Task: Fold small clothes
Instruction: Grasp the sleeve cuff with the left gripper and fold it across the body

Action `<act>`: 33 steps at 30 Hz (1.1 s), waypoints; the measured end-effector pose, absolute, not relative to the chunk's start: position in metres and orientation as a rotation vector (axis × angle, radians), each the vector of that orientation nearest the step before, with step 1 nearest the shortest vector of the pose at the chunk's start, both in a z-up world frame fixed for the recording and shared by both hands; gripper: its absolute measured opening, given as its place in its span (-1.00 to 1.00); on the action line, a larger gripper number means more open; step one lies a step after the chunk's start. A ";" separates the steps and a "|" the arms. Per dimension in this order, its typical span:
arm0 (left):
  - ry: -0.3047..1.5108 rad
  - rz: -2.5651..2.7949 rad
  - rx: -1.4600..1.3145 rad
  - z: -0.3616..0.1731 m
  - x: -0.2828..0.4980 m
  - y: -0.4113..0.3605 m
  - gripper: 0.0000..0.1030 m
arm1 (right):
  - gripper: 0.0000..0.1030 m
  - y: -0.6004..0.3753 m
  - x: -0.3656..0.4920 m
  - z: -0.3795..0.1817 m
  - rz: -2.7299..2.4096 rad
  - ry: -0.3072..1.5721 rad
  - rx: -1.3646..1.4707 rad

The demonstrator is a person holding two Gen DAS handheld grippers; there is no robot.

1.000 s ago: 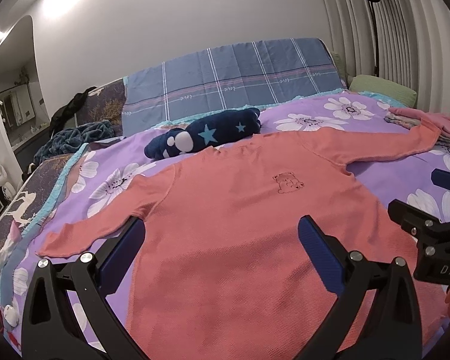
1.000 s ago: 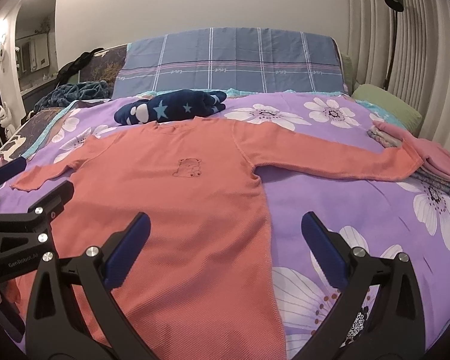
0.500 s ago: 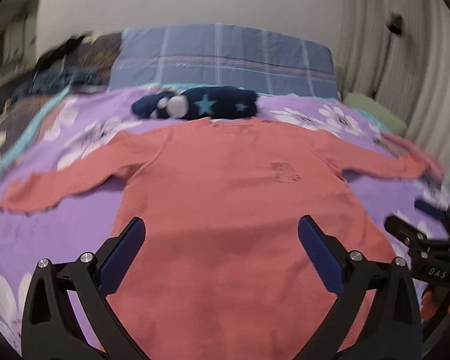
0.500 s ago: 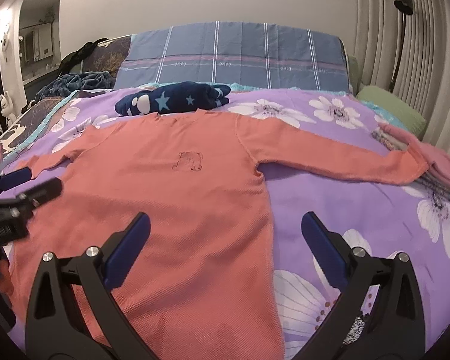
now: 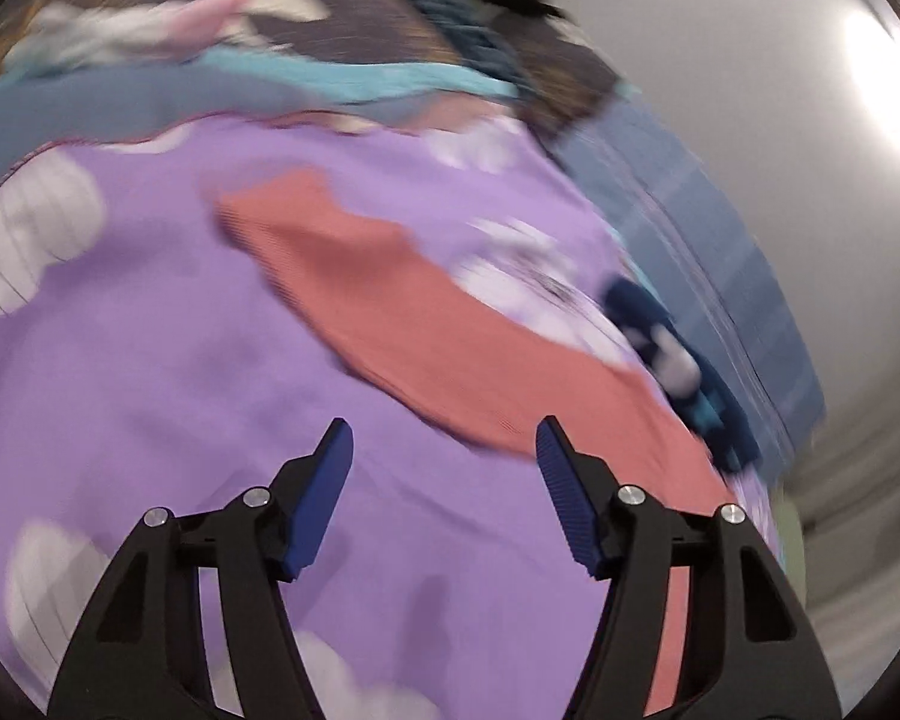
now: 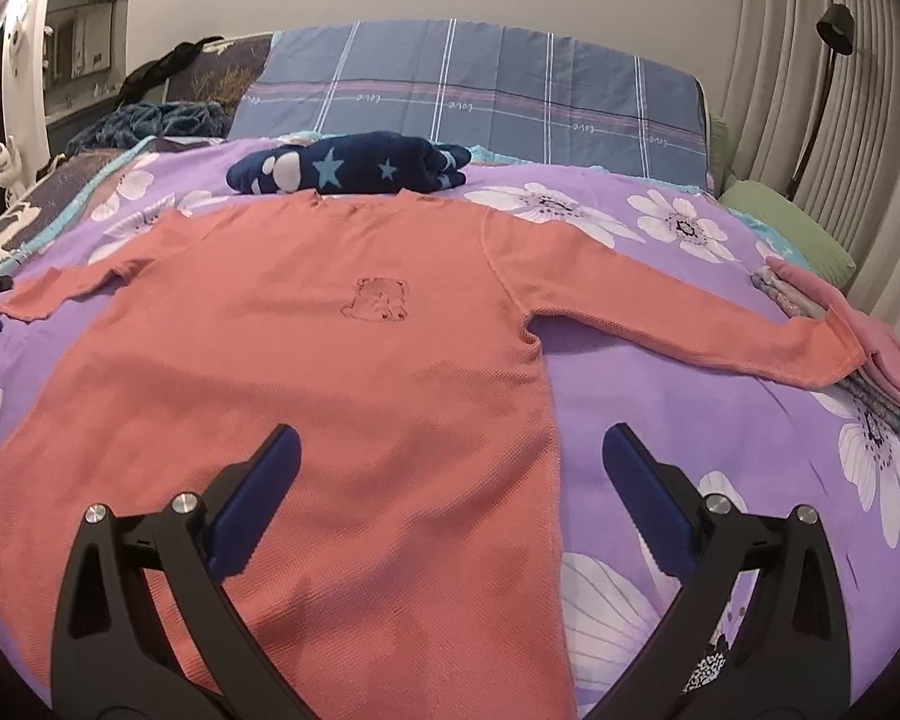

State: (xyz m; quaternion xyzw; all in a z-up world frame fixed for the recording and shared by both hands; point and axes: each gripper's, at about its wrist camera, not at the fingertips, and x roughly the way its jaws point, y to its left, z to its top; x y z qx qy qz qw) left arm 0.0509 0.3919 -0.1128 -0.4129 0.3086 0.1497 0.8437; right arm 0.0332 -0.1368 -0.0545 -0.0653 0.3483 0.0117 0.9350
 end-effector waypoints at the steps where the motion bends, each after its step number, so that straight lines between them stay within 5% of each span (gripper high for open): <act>1: 0.649 0.325 -0.885 -0.116 0.055 0.401 0.26 | 0.96 -0.137 0.036 -0.056 0.019 0.721 -0.130; 6: 0.625 0.375 -0.985 -0.139 0.089 0.445 0.17 | 0.96 -0.137 0.045 -0.061 0.009 0.748 -0.102; 8: 0.614 0.411 -0.996 -0.145 0.098 0.456 -0.03 | 0.96 -0.138 0.049 -0.064 0.001 0.762 -0.101; 13: 0.584 0.465 -1.003 -0.151 0.107 0.478 -0.87 | 0.96 -0.143 0.059 -0.071 -0.034 0.787 -0.102; 15: 0.557 0.437 -1.005 -0.143 0.111 0.477 -0.95 | 0.96 -0.145 0.064 -0.073 -0.040 0.795 -0.095; 24: 0.517 0.035 -0.555 -0.017 0.176 0.319 -0.94 | 0.96 -0.149 0.085 -0.071 -0.012 0.794 -0.030; 33: 0.652 -0.410 -0.268 -0.016 0.199 0.097 -0.93 | 0.96 -0.166 0.098 -0.064 -0.014 0.783 0.013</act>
